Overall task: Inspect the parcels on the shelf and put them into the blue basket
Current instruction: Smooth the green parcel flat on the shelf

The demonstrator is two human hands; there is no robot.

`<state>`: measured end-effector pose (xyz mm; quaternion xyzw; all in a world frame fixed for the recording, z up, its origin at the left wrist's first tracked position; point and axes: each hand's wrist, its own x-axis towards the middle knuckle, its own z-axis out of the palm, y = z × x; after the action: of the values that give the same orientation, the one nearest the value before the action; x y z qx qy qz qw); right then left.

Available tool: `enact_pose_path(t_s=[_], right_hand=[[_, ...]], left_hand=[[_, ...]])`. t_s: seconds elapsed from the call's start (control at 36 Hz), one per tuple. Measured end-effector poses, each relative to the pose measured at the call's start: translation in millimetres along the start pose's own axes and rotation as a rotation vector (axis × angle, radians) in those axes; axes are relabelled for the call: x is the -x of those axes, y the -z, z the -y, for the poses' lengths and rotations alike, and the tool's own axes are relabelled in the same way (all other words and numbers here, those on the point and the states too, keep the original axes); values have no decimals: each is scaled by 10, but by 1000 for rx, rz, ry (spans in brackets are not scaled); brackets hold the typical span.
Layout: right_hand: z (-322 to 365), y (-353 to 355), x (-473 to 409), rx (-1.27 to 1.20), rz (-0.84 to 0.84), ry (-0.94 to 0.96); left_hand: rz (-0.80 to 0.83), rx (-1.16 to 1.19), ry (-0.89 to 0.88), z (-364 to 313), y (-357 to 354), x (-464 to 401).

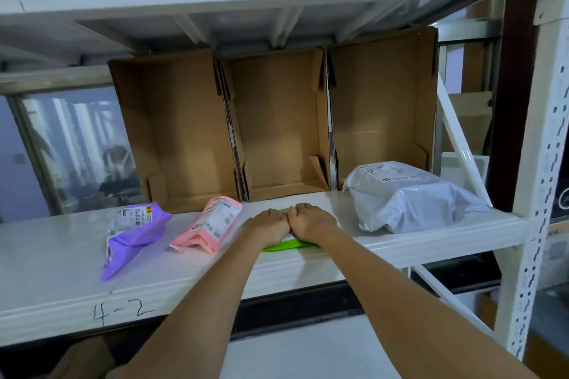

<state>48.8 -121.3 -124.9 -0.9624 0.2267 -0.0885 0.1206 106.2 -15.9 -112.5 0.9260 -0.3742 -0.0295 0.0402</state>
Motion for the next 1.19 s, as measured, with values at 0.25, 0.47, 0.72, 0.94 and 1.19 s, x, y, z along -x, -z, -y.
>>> enact_pose_path(t_s=[0.25, 0.47, 0.72, 0.94, 1.19], right_hand=[[10, -8, 78, 101, -73, 15], [132, 9, 209, 217, -259, 84], [-81, 129, 434, 73, 108, 104], [-16, 131, 470, 110, 72, -76], [52, 215, 561, -139, -44, -73]], left_hand=[[-110, -7, -8, 65, -136, 89], [-12, 49, -14, 151, -100, 413], [35, 83, 26, 124, -43, 484], [-2, 180, 134, 61, -70, 434], [-224, 1188, 327, -50, 73, 232]])
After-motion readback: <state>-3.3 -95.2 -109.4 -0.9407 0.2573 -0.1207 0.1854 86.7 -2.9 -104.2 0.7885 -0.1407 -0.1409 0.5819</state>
